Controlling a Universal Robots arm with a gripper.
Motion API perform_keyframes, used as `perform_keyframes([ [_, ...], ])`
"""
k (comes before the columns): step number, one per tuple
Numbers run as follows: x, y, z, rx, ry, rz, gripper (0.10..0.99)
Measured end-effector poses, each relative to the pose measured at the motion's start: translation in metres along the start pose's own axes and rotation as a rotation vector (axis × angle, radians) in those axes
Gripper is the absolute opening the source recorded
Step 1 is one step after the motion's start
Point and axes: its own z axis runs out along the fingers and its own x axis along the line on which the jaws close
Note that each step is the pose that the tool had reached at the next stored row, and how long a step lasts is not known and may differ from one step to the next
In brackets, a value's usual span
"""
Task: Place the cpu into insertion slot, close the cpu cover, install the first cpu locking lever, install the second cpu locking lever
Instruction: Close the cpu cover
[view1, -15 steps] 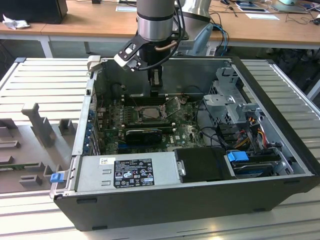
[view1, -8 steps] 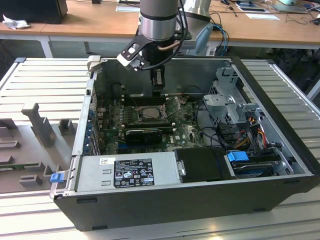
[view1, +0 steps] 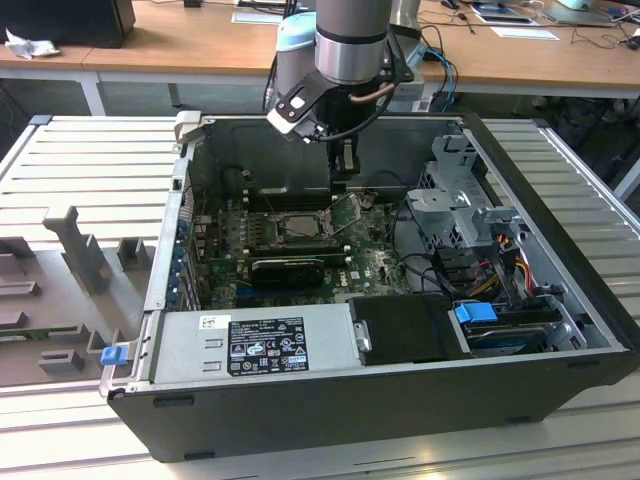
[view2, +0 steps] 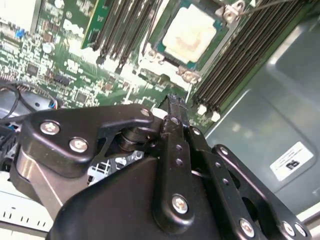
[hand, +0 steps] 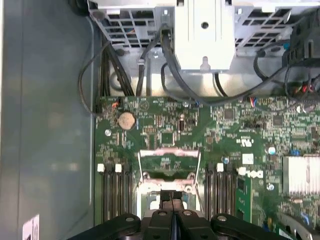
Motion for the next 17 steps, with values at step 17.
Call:
perform_keyframes([
  [17,-0.0004,0.035,0.0174,0.005,0.0005,-0.011,0.106],
])
